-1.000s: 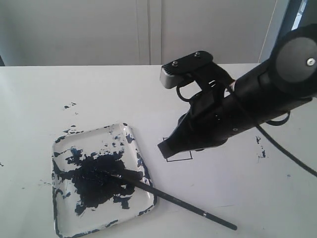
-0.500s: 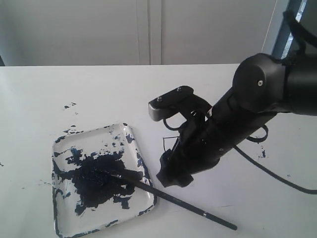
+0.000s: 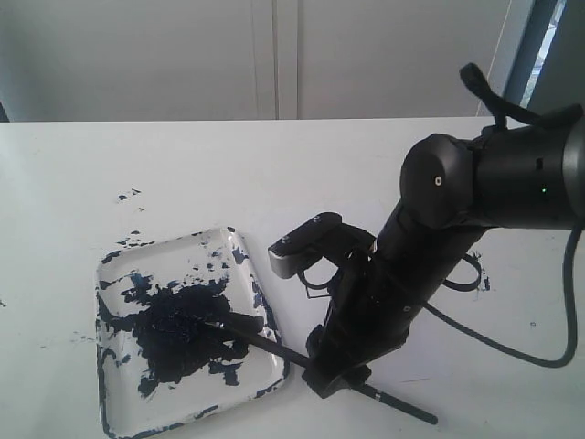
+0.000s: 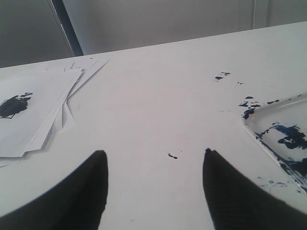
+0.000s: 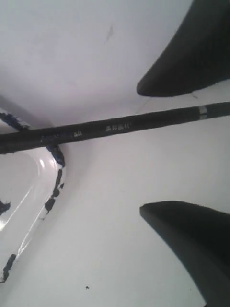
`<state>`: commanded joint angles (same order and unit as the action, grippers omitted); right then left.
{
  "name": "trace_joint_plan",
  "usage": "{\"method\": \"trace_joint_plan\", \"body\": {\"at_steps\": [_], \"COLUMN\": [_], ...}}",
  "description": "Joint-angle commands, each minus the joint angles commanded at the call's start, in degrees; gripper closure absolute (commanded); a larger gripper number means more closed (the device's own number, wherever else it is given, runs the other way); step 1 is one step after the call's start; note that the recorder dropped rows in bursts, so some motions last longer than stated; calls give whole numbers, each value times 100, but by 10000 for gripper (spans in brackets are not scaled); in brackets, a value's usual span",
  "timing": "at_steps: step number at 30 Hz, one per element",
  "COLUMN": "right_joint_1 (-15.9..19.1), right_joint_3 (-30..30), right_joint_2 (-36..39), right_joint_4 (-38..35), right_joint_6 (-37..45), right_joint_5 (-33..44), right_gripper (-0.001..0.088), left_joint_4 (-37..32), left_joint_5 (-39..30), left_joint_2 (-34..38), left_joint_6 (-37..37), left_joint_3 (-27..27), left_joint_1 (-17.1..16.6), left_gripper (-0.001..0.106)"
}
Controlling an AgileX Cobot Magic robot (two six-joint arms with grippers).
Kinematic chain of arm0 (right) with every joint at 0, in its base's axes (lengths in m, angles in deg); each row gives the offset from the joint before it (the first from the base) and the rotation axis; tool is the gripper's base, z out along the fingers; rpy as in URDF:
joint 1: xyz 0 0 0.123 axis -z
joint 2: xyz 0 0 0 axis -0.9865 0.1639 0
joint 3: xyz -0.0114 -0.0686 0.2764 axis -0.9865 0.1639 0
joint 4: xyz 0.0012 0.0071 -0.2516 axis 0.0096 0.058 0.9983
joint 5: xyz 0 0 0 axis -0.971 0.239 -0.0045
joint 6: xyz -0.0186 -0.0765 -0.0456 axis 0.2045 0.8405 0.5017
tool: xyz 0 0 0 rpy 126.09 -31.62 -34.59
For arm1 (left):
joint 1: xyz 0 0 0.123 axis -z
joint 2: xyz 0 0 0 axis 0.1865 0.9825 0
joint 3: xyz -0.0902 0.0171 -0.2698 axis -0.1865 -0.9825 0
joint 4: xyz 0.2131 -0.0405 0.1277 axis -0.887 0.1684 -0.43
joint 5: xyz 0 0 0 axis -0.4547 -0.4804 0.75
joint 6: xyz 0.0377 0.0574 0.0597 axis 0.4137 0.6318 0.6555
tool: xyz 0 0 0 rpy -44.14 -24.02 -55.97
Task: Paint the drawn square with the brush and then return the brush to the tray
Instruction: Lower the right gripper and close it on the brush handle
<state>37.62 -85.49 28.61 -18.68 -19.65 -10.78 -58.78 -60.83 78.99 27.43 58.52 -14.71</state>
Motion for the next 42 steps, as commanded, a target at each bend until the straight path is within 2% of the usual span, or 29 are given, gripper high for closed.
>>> {"method": "trace_joint_plan", "body": {"at_steps": [5, 12, 19, 27, 34, 37, 42], "right_joint_1": [0, -183, -279, -279, -279, -279, -279], "right_joint_3": [0, 0, 0, 11, 259, 259, 259], "right_joint_2": [83, 254, 281, 281, 281, 281, 281], "right_joint_4": [-81, -314, -107, 25, 229, 229, 229], "right_joint_6": [15, 294, 294, 294, 294, 294, 294], "right_joint_5": [58, 70, -402, -363, -557, -568, -595], "right_gripper": [279, 279, 279, 279, 288, 339, 489], "left_joint_4": [0, 0, 0, 0, 0, 0, 0], "left_joint_5": [0, 0, 0, 0, 0, 0, 0], "left_joint_2": [0, 0, 0, 0, 0, 0, 0], "left_joint_6": [0, 0, 0, 0, 0, 0, 0], "left_joint_3": [0, 0, 0, 0, 0, 0, 0], "left_joint_1": [0, 0, 0, 0, 0, 0, 0], "left_gripper": [435, 435, 435, 435, 435, 435, 435]}}
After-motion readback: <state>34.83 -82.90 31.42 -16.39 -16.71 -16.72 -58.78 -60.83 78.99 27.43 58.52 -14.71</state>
